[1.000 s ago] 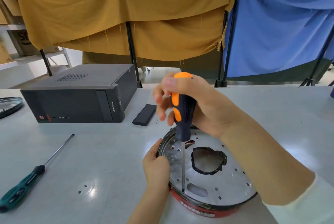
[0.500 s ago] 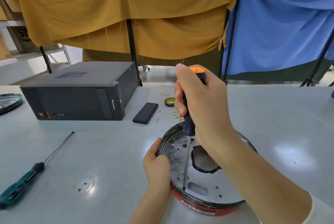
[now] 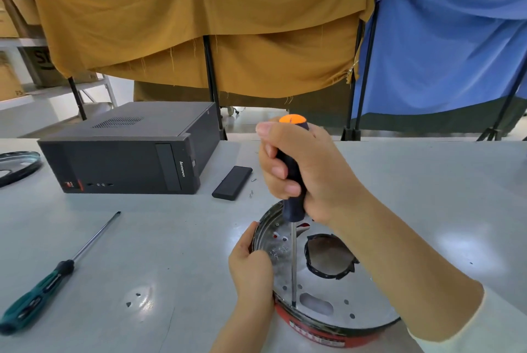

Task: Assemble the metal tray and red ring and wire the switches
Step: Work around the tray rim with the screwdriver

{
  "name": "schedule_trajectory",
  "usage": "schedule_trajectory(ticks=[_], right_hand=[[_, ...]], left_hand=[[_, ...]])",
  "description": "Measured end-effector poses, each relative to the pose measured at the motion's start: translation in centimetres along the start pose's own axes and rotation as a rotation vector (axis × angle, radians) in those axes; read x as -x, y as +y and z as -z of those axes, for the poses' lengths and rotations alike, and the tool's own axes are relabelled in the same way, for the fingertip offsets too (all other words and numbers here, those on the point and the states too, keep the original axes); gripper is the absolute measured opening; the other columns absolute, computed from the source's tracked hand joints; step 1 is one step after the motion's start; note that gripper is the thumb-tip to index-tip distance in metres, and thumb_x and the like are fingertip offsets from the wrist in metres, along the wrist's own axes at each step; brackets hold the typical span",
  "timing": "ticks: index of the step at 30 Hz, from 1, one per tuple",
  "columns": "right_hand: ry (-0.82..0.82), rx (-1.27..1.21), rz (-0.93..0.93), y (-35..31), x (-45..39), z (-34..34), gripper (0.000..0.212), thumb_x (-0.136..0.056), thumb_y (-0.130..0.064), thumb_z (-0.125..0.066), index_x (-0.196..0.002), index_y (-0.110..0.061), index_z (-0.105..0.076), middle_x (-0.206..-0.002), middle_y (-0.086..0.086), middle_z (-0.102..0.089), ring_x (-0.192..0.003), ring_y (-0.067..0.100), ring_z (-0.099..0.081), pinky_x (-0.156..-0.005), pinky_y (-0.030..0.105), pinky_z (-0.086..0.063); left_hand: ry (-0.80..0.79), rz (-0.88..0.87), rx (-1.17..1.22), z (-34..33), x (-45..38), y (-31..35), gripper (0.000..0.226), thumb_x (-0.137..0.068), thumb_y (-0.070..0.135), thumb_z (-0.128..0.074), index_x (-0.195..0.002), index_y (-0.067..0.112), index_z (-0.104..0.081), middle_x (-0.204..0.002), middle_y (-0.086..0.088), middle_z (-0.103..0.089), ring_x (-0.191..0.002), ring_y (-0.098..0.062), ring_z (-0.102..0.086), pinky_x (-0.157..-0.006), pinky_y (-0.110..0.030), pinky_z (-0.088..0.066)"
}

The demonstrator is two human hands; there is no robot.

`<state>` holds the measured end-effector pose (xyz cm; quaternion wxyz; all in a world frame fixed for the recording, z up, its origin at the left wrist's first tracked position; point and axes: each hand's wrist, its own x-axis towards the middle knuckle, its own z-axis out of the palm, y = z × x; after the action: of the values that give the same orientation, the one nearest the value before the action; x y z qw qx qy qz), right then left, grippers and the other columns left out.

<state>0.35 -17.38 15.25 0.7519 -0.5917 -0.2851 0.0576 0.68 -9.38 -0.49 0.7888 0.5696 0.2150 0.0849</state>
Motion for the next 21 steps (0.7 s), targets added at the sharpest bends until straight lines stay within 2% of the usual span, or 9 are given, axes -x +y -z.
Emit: schedule_trajectory(ticks=[3, 5, 8, 10, 12, 14, 16, 18, 21], right_hand=[[0.336, 0.097, 0.109, 0.5, 0.3, -0.7, 0.036, -0.092, -0.011, -0.054, -0.058, -0.012, -0.042, -0.055, 0.014, -0.038, -0.036, 0.011, -0.031, -0.039, 0.017, -0.026], [0.450, 0.111, 0.135, 0.6, 0.5, -0.9, 0.032, -0.090, -0.012, -0.056, -0.061, -0.010, -0.043, -0.061, 0.015, -0.039, -0.038, 0.012, -0.034, -0.038, 0.015, -0.029], [0.364, 0.206, 0.120, 0.5, 0.3, -0.5, 0.039, -0.091, -0.016, -0.058, -0.054, -0.015, -0.047, -0.053, 0.010, -0.046, -0.036, 0.013, -0.040, -0.038, 0.016, -0.033], [0.168, 0.199, 0.057, -0.1, 0.0, 0.0, 0.041, -0.090, -0.022, -0.061, -0.050, -0.021, -0.051, -0.054, 0.004, -0.051, -0.039, 0.015, -0.045, -0.042, 0.020, -0.038], [-0.051, 0.075, -0.022, -0.6, -0.2, 0.7, 0.030, -0.084, -0.024, -0.060, -0.055, -0.019, -0.057, -0.059, 0.002, -0.055, -0.044, 0.017, -0.052, -0.047, 0.022, -0.044], [-0.156, -0.040, -0.066, -0.7, -0.1, 1.3, 0.025, -0.082, -0.023, -0.057, -0.060, -0.013, -0.053, -0.056, 0.000, -0.052, -0.042, 0.015, -0.049, -0.047, 0.021, -0.043], [-0.130, -0.084, -0.066, -0.4, 0.0, 1.5, 0.028, -0.082, -0.024, -0.057, -0.062, -0.012, -0.042, -0.050, -0.002, -0.043, -0.035, 0.010, -0.037, -0.042, 0.019, -0.036], [-0.015, -0.091, -0.019, 0.2, 0.1, 1.0, 0.029, -0.084, -0.024, -0.054, -0.059, -0.015, -0.044, -0.047, -0.003, -0.042, -0.033, 0.008, -0.030, -0.038, 0.018, -0.030], [0.194, -0.025, 0.131, 1.0, 0.3, -0.4, 0.034, -0.089, -0.019, -0.054, -0.056, -0.019, -0.048, -0.049, 0.001, -0.042, -0.033, 0.009, -0.030, -0.037, 0.017, -0.027]], left_hand=[[0.007, 0.015, 0.001, 0.0, 0.2, 0.1, 0.071, -0.076, -0.019, -0.028, -0.126, 0.019, -0.061, -0.111, -0.005, -0.070, -0.093, -0.024, -0.068, -0.087, -0.044, -0.057], [0.014, 0.029, -0.007, 0.0, 0.1, 0.1, 0.071, -0.076, -0.019, -0.029, -0.124, 0.021, -0.062, -0.107, -0.003, -0.071, -0.085, -0.025, -0.069, -0.083, -0.046, -0.057], [0.001, 0.020, -0.014, 0.0, 0.2, 0.2, 0.070, -0.077, -0.019, -0.029, -0.126, 0.018, -0.061, -0.107, -0.003, -0.071, -0.087, -0.022, -0.069, -0.082, -0.042, -0.058], [-0.014, 0.010, -0.030, 0.0, 0.2, 0.3, 0.069, -0.077, -0.020, -0.029, -0.126, 0.016, -0.060, -0.107, -0.005, -0.071, -0.092, -0.023, -0.069, -0.084, -0.042, -0.057], [-0.027, -0.005, -0.046, 0.0, 0.1, 0.3, 0.069, -0.076, -0.020, -0.029, -0.127, 0.015, -0.061, -0.109, -0.007, -0.071, -0.099, -0.027, -0.067, -0.090, -0.045, -0.055], [-0.028, -0.006, -0.051, 0.0, 0.1, 0.3, 0.069, -0.076, -0.020, -0.028, -0.127, 0.015, -0.060, -0.113, -0.008, -0.070, -0.105, -0.028, -0.065, -0.095, -0.046, -0.052], [-0.022, -0.007, -0.037, -0.1, 0.1, 0.3, 0.070, -0.076, -0.021, -0.028, -0.129, 0.013, -0.059, -0.114, -0.008, -0.069, -0.106, -0.029, -0.065, -0.097, -0.047, -0.051], [-0.009, -0.005, -0.015, -0.1, 0.1, 0.3, 0.070, -0.076, -0.021, -0.028, -0.128, 0.013, -0.059, -0.114, -0.008, -0.069, -0.105, -0.029, -0.065, -0.096, -0.047, -0.051], [0.003, 0.008, -0.009, 0.0, 0.0, 0.2, 0.069, -0.076, -0.020, -0.029, -0.124, 0.017, -0.062, -0.113, -0.005, -0.070, -0.098, -0.025, -0.068, -0.091, -0.045, -0.054]])
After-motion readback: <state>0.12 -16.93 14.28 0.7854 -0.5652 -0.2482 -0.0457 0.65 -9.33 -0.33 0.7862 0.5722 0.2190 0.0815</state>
